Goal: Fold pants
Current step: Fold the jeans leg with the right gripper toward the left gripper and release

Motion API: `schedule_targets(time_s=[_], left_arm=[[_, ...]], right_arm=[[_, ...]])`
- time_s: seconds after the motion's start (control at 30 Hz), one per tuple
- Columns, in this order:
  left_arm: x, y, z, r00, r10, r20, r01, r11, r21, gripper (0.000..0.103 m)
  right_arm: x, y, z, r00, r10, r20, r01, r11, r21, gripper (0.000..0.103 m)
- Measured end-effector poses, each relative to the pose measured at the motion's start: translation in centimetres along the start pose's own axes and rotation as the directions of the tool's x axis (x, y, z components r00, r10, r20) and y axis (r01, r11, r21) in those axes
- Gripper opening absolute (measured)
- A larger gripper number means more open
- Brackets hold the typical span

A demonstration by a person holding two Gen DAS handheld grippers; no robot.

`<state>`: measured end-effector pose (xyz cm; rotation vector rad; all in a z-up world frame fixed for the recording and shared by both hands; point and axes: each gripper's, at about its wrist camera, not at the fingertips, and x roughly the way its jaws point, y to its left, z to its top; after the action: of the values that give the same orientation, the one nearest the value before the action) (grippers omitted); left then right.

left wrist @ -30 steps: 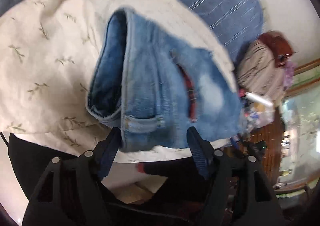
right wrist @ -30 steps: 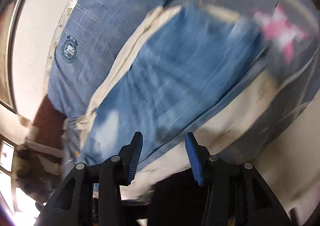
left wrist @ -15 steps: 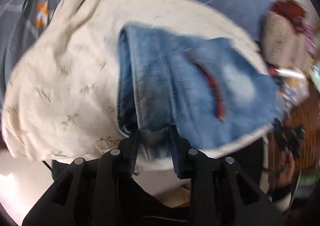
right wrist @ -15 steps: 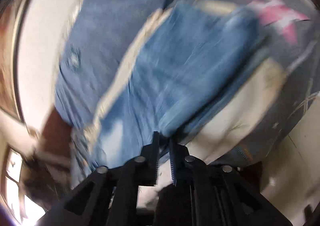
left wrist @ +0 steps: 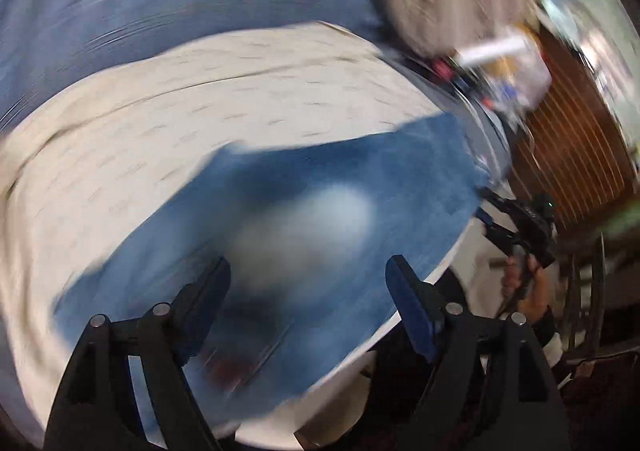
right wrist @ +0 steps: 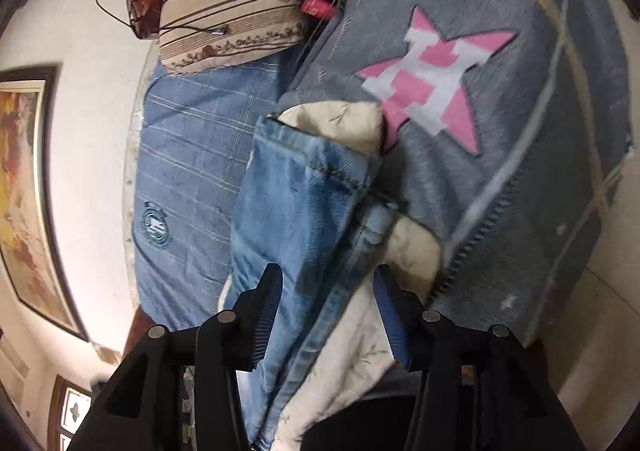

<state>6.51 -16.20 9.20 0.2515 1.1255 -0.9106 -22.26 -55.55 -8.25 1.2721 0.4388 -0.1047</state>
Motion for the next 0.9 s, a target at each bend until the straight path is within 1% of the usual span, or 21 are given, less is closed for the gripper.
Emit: schedule_targets(time_s=[0.03,0.07,0.1,0.17,0.2,0.27,0.33,0.37,0.43,0.5,0.57,0.6,0.63,0.67,0.7,0.73,0.77,0.8,0.83,0.87,0.9], left_arm=[[1.6,-1.6,1.9,1.0,-0.009,-0.023,0.009,0.999,0.036,0.08],[3.9,-3.7,4.5,0.998,-0.02,-0.053,0.024,0.997,0.077,0.08],[5.5,-5.4,6.6,0.997,-0.032,-0.074,0.039,0.994,0.101,0.08],[8.7,-8.4,9.9,0.992,-0.058,-0.115,0.072,0.99,0.122,0.08],[10.8,-10.2,12.1,0.986,-0.079,-0.146,0.098,0.987,0.129,0.08],[14.3,-12.8,15.1,0.98,-0.088,-0.181,0.114,0.984,0.136,0.08],[16.7,-14.1,16.9,0.977,-0.073,-0.2,0.102,0.985,0.14,0.08],[18.3,-14.8,17.8,0.973,-0.074,-0.22,0.105,0.985,0.134,0.08],[20.7,-15.6,18.6,0.96,-0.085,-0.267,0.123,0.984,0.127,0.08],[22.6,-16.2,18.6,0.944,-0.083,-0.32,0.135,0.981,0.142,0.08],[23.7,-16.9,18.1,0.931,-0.079,-0.356,0.146,0.976,0.164,0.08],[23.8,-17.4,17.6,0.929,-0.088,-0.359,0.159,0.972,0.171,0.081],[23.7,-18.1,17.3,0.928,-0.109,-0.356,0.184,0.965,0.185,0.082],[23.5,-18.7,16.9,0.921,-0.139,-0.364,0.222,0.955,0.199,0.082],[23.6,-19.6,16.6,0.909,-0.169,-0.382,0.262,0.943,0.206,0.082],[23.7,-20.3,16.2,0.908,-0.169,-0.384,0.268,0.938,0.221,0.082],[23.6,-20.8,16.0,0.918,-0.157,-0.364,0.254,0.938,0.237,0.082],[23.5,-21.4,15.6,0.933,-0.139,-0.333,0.235,0.934,0.268,0.077],[23.5,-21.7,15.3,0.94,-0.126,-0.318,0.222,0.931,0.288,0.07],[23.5,-21.8,15.0,0.948,-0.102,-0.301,0.197,0.932,0.304,0.049],[23.2,-21.7,14.7,0.958,-0.071,-0.277,0.161,0.935,0.316,0.032]], right_arm=[[-0.1,-0.1,-0.1,1.0,0.012,0.005,-0.012,1.0,-0.008,0.05],[-0.1,-0.1,-0.2,1.0,0.025,0.004,-0.025,1.0,-0.019,0.051],[0.1,-0.3,-0.1,0.999,0.037,0.005,-0.037,0.999,-0.022,0.05],[0.1,-0.9,0.0,0.997,0.078,0.0,-0.078,0.997,-0.012,0.051],[0.0,-1.2,0.0,0.996,0.094,-0.002,-0.094,0.995,-0.009,0.051],[-0.4,-1.5,0.0,0.991,0.131,0.001,-0.131,0.991,-0.008,0.051],[-0.7,-1.6,0.1,0.988,0.156,-0.002,-0.156,0.988,-0.015,0.051],[-0.6,-1.5,0.2,0.987,0.158,-0.005,-0.159,0.987,-0.018,0.051],[-0.5,-1.6,0.2,0.988,0.154,-0.015,-0.154,0.988,-0.028,0.051],[-0.2,-1.6,0.2,0.988,0.153,-0.023,-0.153,0.987,-0.04,0.051],[-0.2,-1.6,0.3,0.985,0.174,-0.024,-0.175,0.984,-0.044,0.051],[-0.1,-1.8,0.3,0.984,0.178,-0.02,-0.179,0.983,-0.041,0.051],[-0.1,-2.0,0.3,0.984,0.178,-0.018,-0.179,0.983,-0.034,0.05],[0.1,-2.1,0.4,0.984,0.176,-0.011,-0.176,0.984,-0.025,0.05],[0.1,-2.2,0.4,0.984,0.176,-0.003,-0.176,0.984,-0.018,0.05],[0.1,-2.2,0.4,0.984,0.176,0.005,-0.176,0.984,-0.013,0.05],[0.1,-2.2,0.4,0.986,0.166,0.012,-0.166,0.986,-0.012,0.047],[0.0,-2.0,0.2,0.99,0.14,0.022,-0.14,0.99,-0.017,0.045],[0.0,-1.8,0.1,0.993,0.112,0.031,-0.111,0.993,-0.025,0.036],[0.0,-1.5,0.0,0.997,0.066,0.039,-0.064,0.997,-0.038,0.021],[-0.1,-1.3,-0.1,0.999,0.029,0.043,-0.026,0.998,-0.049,0.017]])
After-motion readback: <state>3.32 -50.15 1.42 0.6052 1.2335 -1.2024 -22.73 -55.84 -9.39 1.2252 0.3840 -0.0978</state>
